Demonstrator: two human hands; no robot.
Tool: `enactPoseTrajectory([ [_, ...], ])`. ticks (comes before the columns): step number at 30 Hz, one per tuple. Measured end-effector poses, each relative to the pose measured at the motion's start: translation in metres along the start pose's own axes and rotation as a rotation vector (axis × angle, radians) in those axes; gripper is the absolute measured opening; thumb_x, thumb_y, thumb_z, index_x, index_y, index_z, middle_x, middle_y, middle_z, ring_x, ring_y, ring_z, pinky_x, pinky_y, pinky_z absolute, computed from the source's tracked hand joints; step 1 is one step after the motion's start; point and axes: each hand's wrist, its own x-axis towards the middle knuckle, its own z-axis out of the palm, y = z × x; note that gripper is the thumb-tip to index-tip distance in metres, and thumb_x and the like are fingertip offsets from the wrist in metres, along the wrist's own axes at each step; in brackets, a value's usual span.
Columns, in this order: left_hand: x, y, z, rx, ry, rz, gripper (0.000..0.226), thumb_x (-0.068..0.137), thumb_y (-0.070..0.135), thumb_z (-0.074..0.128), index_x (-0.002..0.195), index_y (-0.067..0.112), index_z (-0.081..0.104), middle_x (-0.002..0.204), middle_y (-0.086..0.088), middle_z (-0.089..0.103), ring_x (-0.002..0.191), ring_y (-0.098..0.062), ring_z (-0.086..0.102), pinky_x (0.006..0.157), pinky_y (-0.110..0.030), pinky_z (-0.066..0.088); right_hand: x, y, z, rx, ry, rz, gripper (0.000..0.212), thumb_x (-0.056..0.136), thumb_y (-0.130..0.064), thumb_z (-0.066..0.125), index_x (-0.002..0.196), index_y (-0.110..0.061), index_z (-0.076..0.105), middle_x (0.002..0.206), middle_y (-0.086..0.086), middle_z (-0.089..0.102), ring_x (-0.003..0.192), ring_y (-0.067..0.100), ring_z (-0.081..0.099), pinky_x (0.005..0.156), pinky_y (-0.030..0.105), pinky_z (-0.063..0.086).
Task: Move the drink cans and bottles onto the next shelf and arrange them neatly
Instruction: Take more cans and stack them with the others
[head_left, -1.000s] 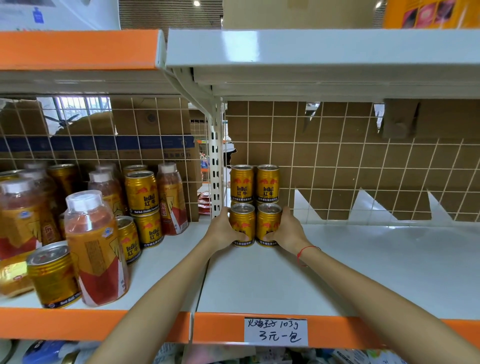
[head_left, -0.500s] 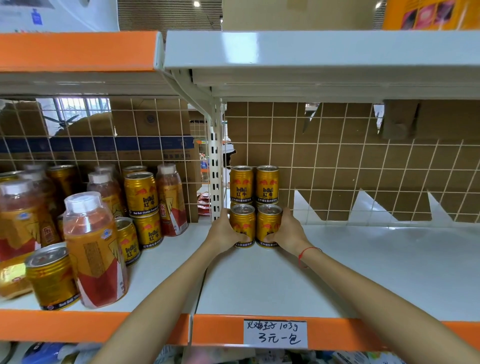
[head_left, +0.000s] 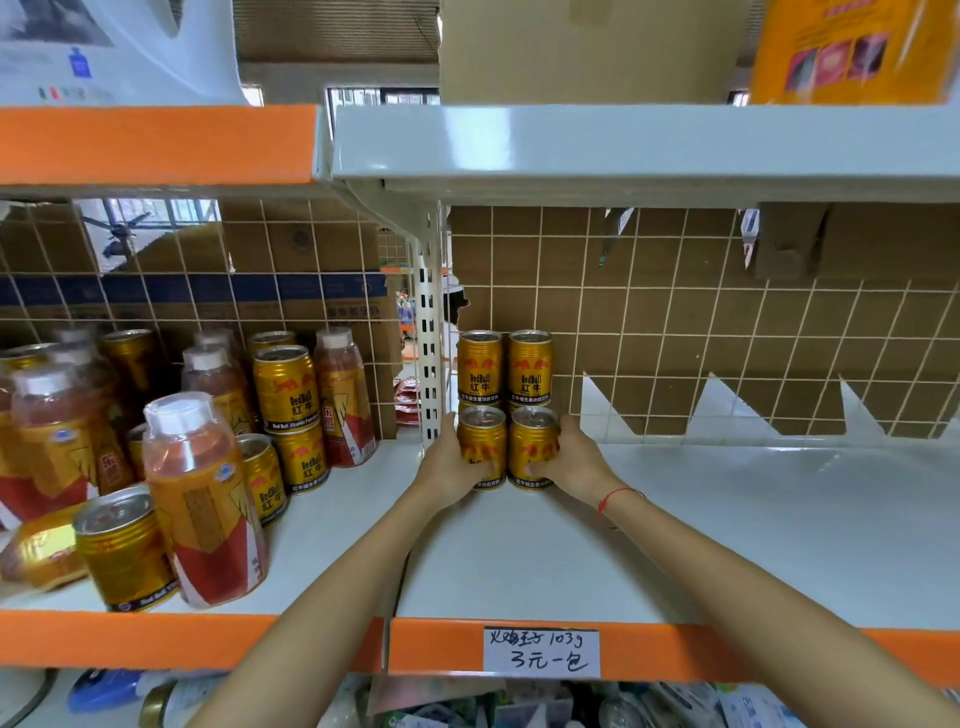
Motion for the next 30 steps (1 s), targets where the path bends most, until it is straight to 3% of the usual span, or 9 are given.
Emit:
enactPoseTrajectory([
  [4,-0.015,0.017,-0.013,0.089,0.052,0.026,0.063,0.082,0.025,0.07,0.136,0.021,0.037,0.131,0.0,0.054,0.12,-0.021,0.052,0.101,-0.04,0.043,-0.01,-0.012,-0.012,-0.02,0.01,-0.048,0.059,0.076,-0.026,0.074,0.127,-0.017,0.047,0.125,0.005,0.059,0.114,0.025,0.056,0.096,0.044,0.048],
  [7,-0.028,0.023,-0.023,0.214,0.063,0.053,0.053,0.078,0.037,0.065,0.126,0.03,0.044,0.124,0.003,0.058,0.113,-0.019,0.056,0.096,-0.045,0.048,-0.028,-0.031,-0.023,-0.076,0.016,-0.132,0.048,0.079,-0.022,0.066,0.125,-0.02,0.051,0.123,0.006,0.059,0.111,0.024,0.056,0.093,0.038,0.048],
  [11,-0.055,0.045,-0.038,0.29,0.073,0.078,0.046,0.087,0.03,0.062,0.128,0.016,0.048,0.127,-0.006,0.057,0.116,-0.026,0.054,0.097,-0.039,0.044,-0.053,-0.063,-0.032,-0.118,-0.012,-0.2,0.034,0.084,-0.01,0.058,0.117,-0.014,0.056,0.117,0.008,0.061,0.105,0.025,0.057,0.089,0.036,0.048],
  [19,-0.094,0.053,-0.059,0.411,0.15,0.15,0.052,0.091,0.027,0.056,0.139,0.012,0.042,0.137,-0.009,0.052,0.126,-0.026,0.047,0.103,-0.04,0.04,-0.093,-0.093,-0.03,-0.182,0.002,-0.302,0.044,0.088,-0.012,0.06,0.131,-0.015,0.048,0.13,0.007,0.054,0.12,0.024,0.049,0.096,0.033,0.041],
  [24,-0.126,0.055,-0.074,0.409,0.22,0.118,0.05,0.091,0.025,0.056,0.137,0.012,0.043,0.132,-0.009,0.055,0.122,-0.025,0.051,0.099,-0.039,0.043,-0.11,-0.106,-0.028,-0.191,-0.024,-0.368,0.048,0.088,-0.013,0.06,0.134,-0.011,0.047,0.132,0.008,0.054,0.121,0.022,0.05,0.097,0.027,0.039],
  [30,-0.167,0.051,-0.102,0.405,0.352,0.043,0.043,0.092,0.024,0.055,0.133,0.013,0.047,0.127,-0.006,0.059,0.117,-0.02,0.055,0.093,-0.031,0.043,-0.122,-0.121,-0.016,-0.165,-0.085,-0.372,0.055,0.089,-0.02,0.058,0.14,-0.012,0.041,0.138,0.008,0.051,0.125,0.024,0.048,0.103,0.035,0.042],
])
